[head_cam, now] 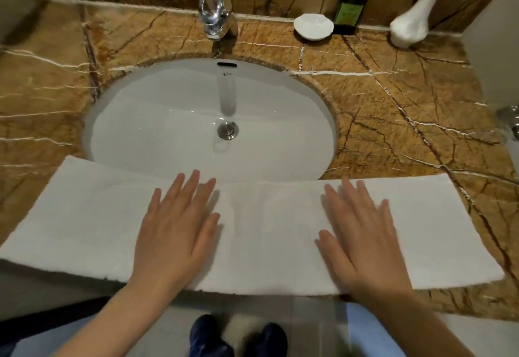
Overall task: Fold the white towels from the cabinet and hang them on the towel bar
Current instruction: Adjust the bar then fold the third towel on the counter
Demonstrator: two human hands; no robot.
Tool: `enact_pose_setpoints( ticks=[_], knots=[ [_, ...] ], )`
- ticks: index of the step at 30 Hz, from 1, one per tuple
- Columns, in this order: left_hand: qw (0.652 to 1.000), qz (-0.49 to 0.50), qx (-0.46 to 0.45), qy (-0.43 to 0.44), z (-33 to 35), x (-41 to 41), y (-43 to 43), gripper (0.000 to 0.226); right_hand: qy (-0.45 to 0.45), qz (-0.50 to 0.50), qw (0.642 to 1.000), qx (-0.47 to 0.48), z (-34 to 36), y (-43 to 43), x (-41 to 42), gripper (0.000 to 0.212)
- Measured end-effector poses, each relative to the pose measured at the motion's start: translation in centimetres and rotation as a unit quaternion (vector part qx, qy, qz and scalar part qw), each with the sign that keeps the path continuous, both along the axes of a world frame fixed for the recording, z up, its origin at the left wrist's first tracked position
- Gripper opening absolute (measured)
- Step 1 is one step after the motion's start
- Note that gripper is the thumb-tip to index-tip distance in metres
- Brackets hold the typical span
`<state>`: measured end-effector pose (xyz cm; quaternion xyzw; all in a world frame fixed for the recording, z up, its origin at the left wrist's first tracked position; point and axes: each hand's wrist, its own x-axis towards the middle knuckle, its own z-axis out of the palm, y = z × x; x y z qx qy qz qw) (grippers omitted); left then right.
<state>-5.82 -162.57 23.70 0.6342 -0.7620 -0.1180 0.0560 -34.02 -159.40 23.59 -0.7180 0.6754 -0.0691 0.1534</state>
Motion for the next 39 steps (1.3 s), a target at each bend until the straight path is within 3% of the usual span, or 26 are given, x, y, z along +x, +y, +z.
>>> enact_pose_setpoints(
  ticks=[3,5,13,16,21,29,32,39],
  knots=[
    [0.997,0.024,0.045,-0.056,-1.0,4.2,-0.4,0.064,0.030,0.094,0.995,0.023,-1.0,-0.2,4.6,0.059],
    [0.996,0.037,0.050,-0.063,-1.6,5.6,-0.7,0.065,0.080,0.074,0.994,0.029,-1.7,-0.3,5.1,0.059],
    [0.991,0.110,0.039,-0.063,-2.1,7.3,-0.8,0.068,0.097,0.003,0.993,0.063,-1.8,0.2,4.7,0.062],
    [0.994,0.085,0.042,-0.059,-1.8,7.2,-0.7,0.068,0.080,-0.008,0.995,0.059,-1.0,0.3,5.8,0.063],
    [0.997,-0.021,0.052,-0.049,-2.0,6.7,-0.3,0.063,0.052,0.119,0.990,0.046,-1.1,0.1,11.2,0.059],
    [0.996,-0.049,0.042,-0.053,-1.7,6.1,0.3,0.062,0.064,0.071,0.995,0.023,-2.0,0.7,13.1,0.058],
    [0.992,-0.105,0.060,-0.029,-1.7,4.3,1.8,0.058,0.061,0.077,0.994,0.037,-1.7,1.1,14.6,0.058],
    [0.987,-0.075,0.141,-0.014,0.2,3.8,2.0,0.059,0.103,0.078,0.986,0.102,-0.5,0.5,15.5,0.058]
  ],
)
